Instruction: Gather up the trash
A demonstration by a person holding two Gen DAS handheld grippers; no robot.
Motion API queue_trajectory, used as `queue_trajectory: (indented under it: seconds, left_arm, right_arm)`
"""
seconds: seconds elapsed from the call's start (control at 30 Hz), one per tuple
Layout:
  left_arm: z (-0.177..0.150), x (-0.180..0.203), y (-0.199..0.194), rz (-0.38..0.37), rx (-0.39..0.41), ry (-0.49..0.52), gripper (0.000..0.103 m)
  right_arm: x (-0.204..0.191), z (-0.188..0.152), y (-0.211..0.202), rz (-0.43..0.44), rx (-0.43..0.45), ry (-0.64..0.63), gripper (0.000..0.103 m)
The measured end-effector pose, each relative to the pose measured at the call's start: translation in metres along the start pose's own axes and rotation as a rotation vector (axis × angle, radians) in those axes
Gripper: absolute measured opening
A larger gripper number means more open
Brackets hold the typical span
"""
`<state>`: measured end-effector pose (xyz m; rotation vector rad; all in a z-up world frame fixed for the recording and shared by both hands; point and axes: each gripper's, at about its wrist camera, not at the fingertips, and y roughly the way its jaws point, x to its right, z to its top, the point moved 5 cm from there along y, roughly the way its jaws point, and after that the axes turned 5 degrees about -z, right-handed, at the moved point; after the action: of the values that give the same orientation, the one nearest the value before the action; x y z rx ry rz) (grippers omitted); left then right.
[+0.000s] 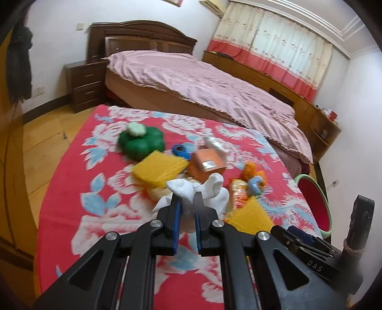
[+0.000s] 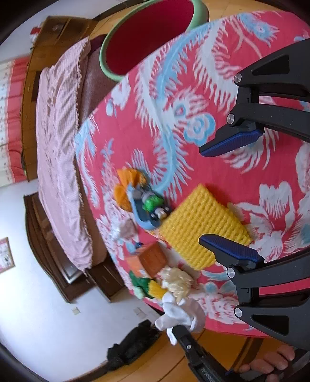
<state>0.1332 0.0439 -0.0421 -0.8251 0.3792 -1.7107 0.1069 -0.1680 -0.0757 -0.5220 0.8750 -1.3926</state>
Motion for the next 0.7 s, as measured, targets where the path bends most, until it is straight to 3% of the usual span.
queue_trajectory:
  seconds: [0.43, 0.5, 0.6, 0.7]
  left_arm:
    - [-0.016, -0.023, -0.012, 0.021, -0.002, -0.052, 0.009]
    - [-0.016, -0.022, -0.015, 0.018, 0.000, -0.048, 0.009]
    - [-0.018, -0.021, -0.020, 0.017, 0.003, -0.047, 0.009]
    - [-0.019, -0.019, -0.027, 0.021, 0.014, -0.040, 0.009]
  right_arm:
    - [-0.009, -0.011, 0.016, -0.026, -0.046, -0.015, 0.062]
    - [-0.006, -0.011, 0.016, -0.043, -0.042, -0.003, 0.042]
    - [0.000, -0.013, 0.015, -0.028, -0.054, 0.030, 0.021]
    - [0.001, -0.016, 0.011, 0.003, -0.065, 0.063, 0.007]
